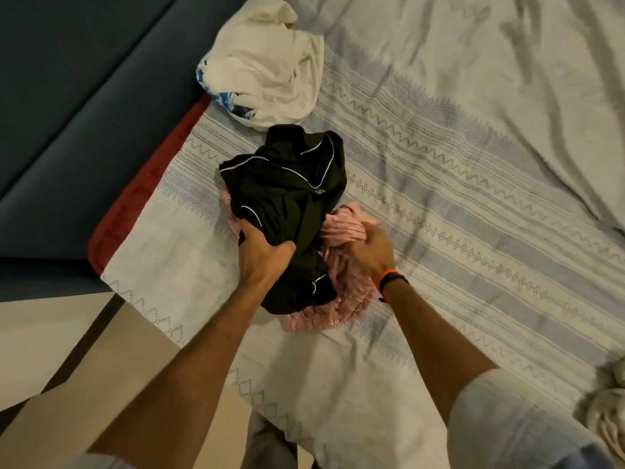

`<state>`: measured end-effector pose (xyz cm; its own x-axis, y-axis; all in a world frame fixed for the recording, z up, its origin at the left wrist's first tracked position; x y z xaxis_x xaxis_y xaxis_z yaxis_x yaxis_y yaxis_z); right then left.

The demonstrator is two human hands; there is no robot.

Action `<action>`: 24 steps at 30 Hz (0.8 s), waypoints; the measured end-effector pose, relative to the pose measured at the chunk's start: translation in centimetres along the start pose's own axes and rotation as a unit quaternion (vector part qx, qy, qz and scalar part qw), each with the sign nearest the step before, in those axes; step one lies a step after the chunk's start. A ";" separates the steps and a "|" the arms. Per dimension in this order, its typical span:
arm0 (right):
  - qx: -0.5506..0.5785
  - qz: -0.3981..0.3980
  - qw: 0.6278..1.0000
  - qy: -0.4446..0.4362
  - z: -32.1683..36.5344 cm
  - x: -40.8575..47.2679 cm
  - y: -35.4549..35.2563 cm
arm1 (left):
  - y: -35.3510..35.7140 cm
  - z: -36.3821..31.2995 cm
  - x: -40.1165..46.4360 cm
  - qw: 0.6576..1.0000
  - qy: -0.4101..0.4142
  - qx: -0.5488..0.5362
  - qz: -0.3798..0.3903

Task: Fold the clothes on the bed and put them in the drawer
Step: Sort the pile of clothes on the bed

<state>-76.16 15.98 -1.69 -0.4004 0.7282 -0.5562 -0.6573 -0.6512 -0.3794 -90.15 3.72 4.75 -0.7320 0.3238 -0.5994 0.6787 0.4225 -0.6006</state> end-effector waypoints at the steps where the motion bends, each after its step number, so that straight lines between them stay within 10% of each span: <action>1: 0.033 0.024 0.999 -0.014 1.3 -0.5 0.7 | -0.2 0.1 -0.3 0.999 0.003 0.033 0.015; 6: 0.080 0.135 0.984 -0.079 6.6 -2.9 2.2 | 0.1 -0.2 -0.4 0.981 0.054 0.146 0.114; 14: 0.126 0.338 0.927 -0.098 15.0 -5.7 2.1 | -7.1 -1.1 -0.8 0.989 0.065 0.121 -0.063; 24: 0.028 0.096 0.990 -0.098 19.1 -1.4 2.5 | -15.7 -2.8 2.2 0.985 0.086 0.039 -0.142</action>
<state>-89.44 17.47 12.25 -0.6340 0.6229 -0.4582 -0.5891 -0.7729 -0.2356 -102.57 0.12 14.37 -0.8876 0.3442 -0.3060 0.4423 0.4520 -0.7746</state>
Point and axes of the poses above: each hand's wrist, its own x-axis towards the middle knuckle, its own y-axis out of the palm, z = x × y, the point moved 1 cm from there along x, towards the middle knuckle, and after that the axes turned 7 degrees about x, right-handed, at the moved point
